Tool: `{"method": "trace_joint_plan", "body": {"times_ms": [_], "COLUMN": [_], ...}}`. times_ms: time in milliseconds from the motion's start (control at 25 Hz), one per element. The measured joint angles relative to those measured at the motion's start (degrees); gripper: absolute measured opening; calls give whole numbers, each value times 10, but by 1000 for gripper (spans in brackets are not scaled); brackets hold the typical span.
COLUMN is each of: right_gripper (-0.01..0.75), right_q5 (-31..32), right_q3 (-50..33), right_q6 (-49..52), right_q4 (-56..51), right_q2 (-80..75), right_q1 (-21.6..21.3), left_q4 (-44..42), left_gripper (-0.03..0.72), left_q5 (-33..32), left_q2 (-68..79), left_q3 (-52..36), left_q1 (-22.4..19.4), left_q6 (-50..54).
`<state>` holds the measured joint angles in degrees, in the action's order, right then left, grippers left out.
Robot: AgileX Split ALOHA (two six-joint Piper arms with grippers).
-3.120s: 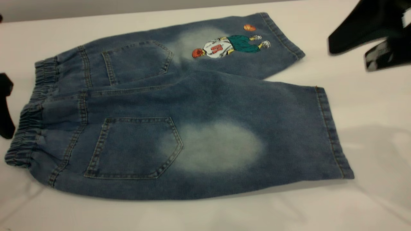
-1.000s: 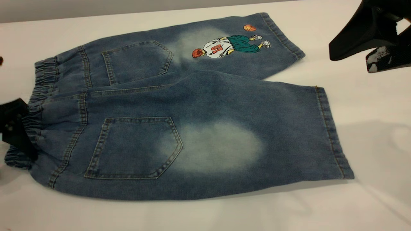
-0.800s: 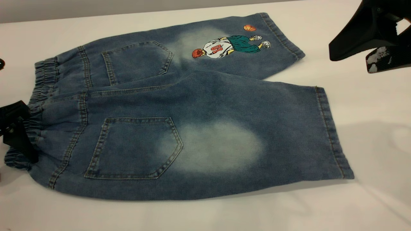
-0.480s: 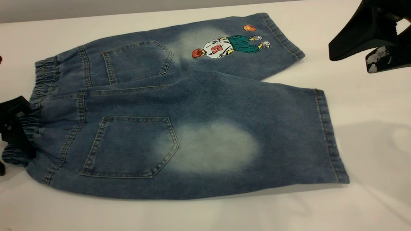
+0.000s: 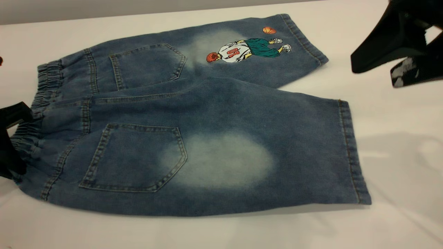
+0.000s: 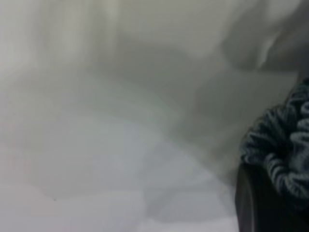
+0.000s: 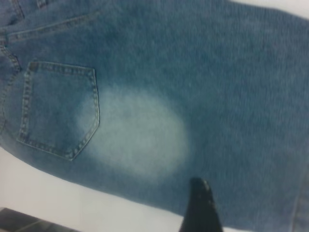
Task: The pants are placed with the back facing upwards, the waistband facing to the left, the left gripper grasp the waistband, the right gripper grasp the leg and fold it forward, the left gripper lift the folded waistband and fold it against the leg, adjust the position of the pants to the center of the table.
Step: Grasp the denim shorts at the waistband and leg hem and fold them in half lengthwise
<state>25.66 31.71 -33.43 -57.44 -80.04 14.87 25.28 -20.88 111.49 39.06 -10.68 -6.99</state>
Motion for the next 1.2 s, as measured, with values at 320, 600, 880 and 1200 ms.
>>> {"method": "trace_joint_plan", "body": {"times_ms": [320,600,880,1200], "right_gripper": [427,427,427,427], "right_q5": [18,10,54,87], "right_q3": [0,0,0,0], "right_q6": [-1,-12,-45,-91], "right_q4": [4,4,3,-16], "right_q2": [-79,-180,-247,-280], "right_q1": [0,0,0,0], "left_q4": [-1,2,2,2], "left_gripper": [89,89,89,89], "left_q5": [-19,-29,-29,-29], "left_q2": [-82,-83,-83,-83], "left_q3": [0,0,0,0], "left_q1": [-1,-1,-1,-1], "left_q6": [-24,-30,-30,-32]}}
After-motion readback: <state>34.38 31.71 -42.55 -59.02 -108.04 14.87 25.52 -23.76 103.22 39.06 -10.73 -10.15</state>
